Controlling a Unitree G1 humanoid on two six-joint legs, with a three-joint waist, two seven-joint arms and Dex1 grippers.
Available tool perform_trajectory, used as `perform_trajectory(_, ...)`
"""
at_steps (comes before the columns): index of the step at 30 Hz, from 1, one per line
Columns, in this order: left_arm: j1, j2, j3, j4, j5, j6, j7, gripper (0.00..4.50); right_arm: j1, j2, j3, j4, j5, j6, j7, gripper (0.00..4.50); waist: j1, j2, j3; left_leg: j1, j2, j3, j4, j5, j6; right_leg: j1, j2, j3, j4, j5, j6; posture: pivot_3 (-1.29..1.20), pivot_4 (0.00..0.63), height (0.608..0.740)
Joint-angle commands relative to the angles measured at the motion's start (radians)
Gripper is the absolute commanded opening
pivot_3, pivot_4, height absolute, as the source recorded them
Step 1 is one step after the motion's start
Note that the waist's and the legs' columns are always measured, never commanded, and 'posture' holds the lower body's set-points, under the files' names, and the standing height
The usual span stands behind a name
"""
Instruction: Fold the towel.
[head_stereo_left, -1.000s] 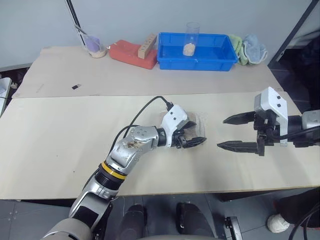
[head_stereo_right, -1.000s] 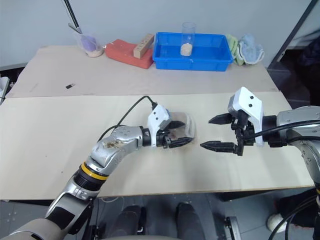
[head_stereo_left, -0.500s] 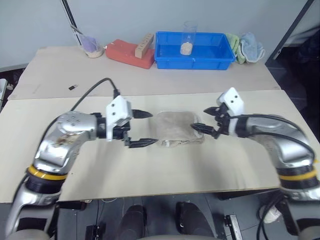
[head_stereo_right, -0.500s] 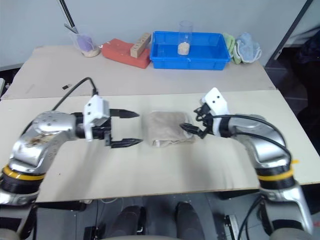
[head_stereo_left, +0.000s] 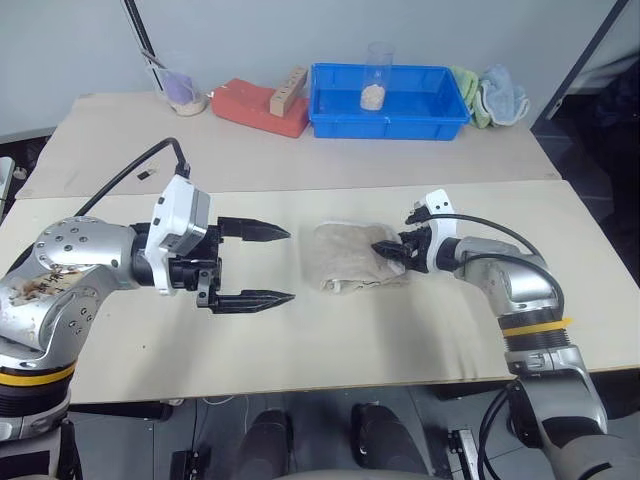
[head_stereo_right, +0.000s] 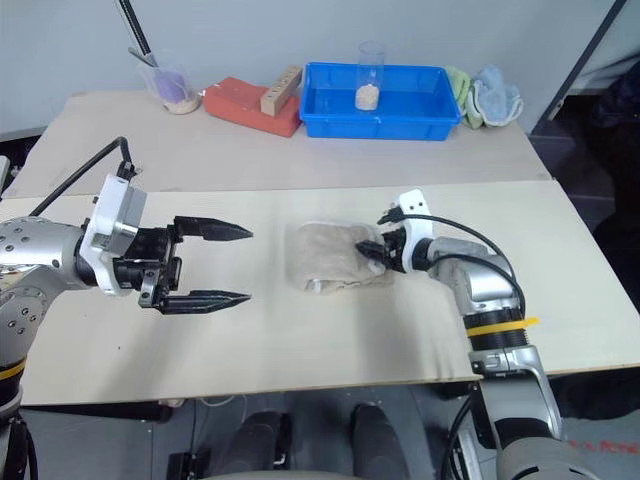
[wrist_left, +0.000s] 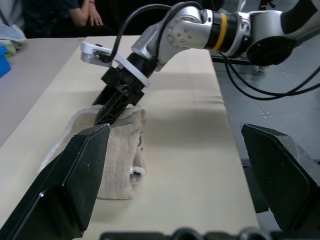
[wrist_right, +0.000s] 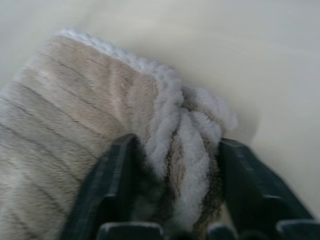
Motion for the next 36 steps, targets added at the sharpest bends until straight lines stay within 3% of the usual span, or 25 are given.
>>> perform_trajectory(1,-0.003,0.008,0.023,-0.016,-0.006,-0.015,0.009,4.5,-0.012,-0.005,-0.017,-0.046,-0.004,-0.019,-0.004,0.89,0.0,0.0,0.0,0.0,0.0,0.0,0.0,0.0,0.0,0.0,0.0,0.0,0.0,0.0,0.0,0.0,0.15,0.74)
perform_trajectory(4,-0.007,0.008,0.023,-0.01,0.0,-0.019,0.014,4.5,-0.033,-0.028,-0.052,-0.017,-0.022,-0.063,-0.025,0.03,0.002,0.0,0.0,0.0,0.0,0.0,0.0,0.0,0.0,0.0,0.0,0.0,0.0,0.0,0.0,0.0,0.15,0.74)
perform_trajectory(9,-0.037,0.002,0.011,0.024,0.024,-0.036,0.024,4.5,-0.104,-0.096,-0.099,0.169,-0.077,-0.165,-0.054,0.03,0.004,0.0,0.0,0.0,-0.001,0.0,0.0,0.0,0.0,0.0,-0.001,0.0,-0.001,0.0,0.0,0.0,0.15,0.74)
perform_trajectory(14,-0.054,-0.01,-0.007,0.052,0.051,-0.056,0.025,4.5,-0.175,-0.073,-0.104,0.338,-0.115,-0.245,-0.071,0.03,-0.008,0.0,0.0,0.0,0.0,0.001,-0.001,0.0,0.0,0.0,0.0,0.001,-0.001,0.0,0.0,0.0,0.15,0.74)
perform_trajectory(19,-0.042,-0.021,-0.002,0.057,0.079,-0.069,0.056,4.5,-0.21,-0.068,-0.133,0.359,-0.12,-0.296,-0.078,1.82,-0.021,0.0,0.0,-0.001,0.0,0.001,-0.001,0.0,0.0,-0.001,0.0,0.001,-0.001,0.0,0.0,0.0,0.15,0.74)
perform_trajectory(23,-0.005,-0.017,0.024,0.042,0.078,-0.056,0.095,4.5,-0.207,-0.108,-0.172,0.26,-0.09,-0.241,-0.069,3.17,-0.023,0.0,0.0,-0.001,0.0,0.001,-0.001,0.0,0.0,-0.001,-0.001,0.002,0.0,0.0,0.0,0.0,0.15,0.74)
perform_trajectory(26,0.045,0.01,0.062,0.033,0.111,-0.062,0.128,4.5,-0.175,-0.186,-0.162,0.107,-0.056,-0.188,0.031,4.21,-0.021,0.001,0.0,-0.002,0.0,0.0,-0.001,0.0,0.0,-0.001,-0.001,0.001,0.003,0.0,0.0,0.0,0.15,0.74)
perform_trajectory(31,0.178,0.089,0.151,0.033,0.207,-0.044,0.2,4.5,-0.034,-0.401,-0.079,-0.134,-0.063,-0.272,0.309,4.21,-0.013,0.001,0.001,-0.001,0.0,0.0,-0.002,-0.001,0.002,-0.001,-0.001,0.001,-0.002,0.0,0.001,0.0,0.15,0.74)
perform_trajectory(36,0.397,0.117,0.314,0.078,0.277,-0.097,0.181,4.5,0.134,-0.552,-0.117,-0.285,-0.006,-0.344,0.513,4.21,-0.013,0.001,0.001,0.002,0.001,0.002,-0.002,-0.002,0.003,0.0,0.0,0.002,-0.002,-0.001,0.001,0.0,0.15,0.74)
